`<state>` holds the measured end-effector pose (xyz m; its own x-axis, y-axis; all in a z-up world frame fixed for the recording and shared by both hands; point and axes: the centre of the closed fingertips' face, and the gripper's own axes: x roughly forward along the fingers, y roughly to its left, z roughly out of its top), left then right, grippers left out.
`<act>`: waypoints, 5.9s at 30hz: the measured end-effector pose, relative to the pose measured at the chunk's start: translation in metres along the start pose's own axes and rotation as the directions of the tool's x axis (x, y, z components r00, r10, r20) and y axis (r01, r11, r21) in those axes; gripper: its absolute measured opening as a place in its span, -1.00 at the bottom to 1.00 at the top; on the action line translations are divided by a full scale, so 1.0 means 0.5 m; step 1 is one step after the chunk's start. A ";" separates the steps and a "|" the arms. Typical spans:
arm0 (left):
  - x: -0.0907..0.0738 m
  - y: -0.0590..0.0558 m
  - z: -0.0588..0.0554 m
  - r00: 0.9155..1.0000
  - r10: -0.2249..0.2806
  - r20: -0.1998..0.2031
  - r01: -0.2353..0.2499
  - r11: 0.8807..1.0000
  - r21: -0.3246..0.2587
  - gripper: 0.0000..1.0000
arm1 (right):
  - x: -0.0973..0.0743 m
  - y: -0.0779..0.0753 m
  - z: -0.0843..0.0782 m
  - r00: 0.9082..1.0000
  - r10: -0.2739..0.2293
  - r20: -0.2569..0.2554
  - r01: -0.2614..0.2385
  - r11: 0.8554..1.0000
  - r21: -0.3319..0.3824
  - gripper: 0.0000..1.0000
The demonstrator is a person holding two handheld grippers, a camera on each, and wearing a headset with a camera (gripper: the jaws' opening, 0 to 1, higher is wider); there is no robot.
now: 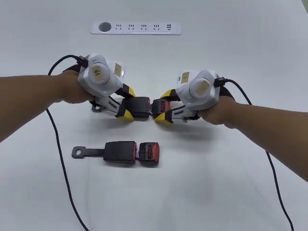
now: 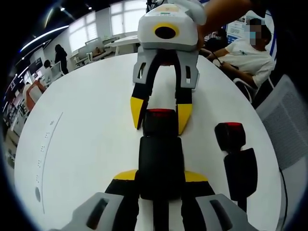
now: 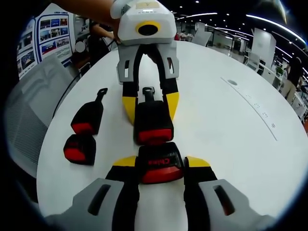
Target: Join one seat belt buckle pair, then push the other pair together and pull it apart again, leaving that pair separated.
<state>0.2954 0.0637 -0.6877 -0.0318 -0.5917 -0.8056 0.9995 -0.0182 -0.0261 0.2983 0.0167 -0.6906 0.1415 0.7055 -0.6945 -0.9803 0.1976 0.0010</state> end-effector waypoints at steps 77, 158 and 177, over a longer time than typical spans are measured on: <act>0.002 0.001 -0.003 1.000 0.001 -0.002 -0.001 1.000 -0.012 -0.31 | -0.177 -0.030 -0.182 0.998 -0.044 -0.052 0.047 0.998 0.047 -0.29; -0.386 -0.299 -0.049 0.660 0.736 0.151 -0.354 0.482 -0.802 1.00 | -0.392 0.211 0.006 0.681 -0.717 0.147 0.542 0.629 0.557 0.77; -0.382 -0.354 -0.053 0.654 0.743 0.142 -0.366 0.476 -0.799 1.00 | -0.402 0.267 -0.020 0.674 -0.725 0.141 0.553 0.621 0.555 0.81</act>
<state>0.1247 0.2010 -0.5450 0.7217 -0.5154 -0.4622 0.4868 0.8525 -0.1905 0.1374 -0.1055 -0.5579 0.8257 0.4279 -0.3675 -0.4543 0.8907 0.0163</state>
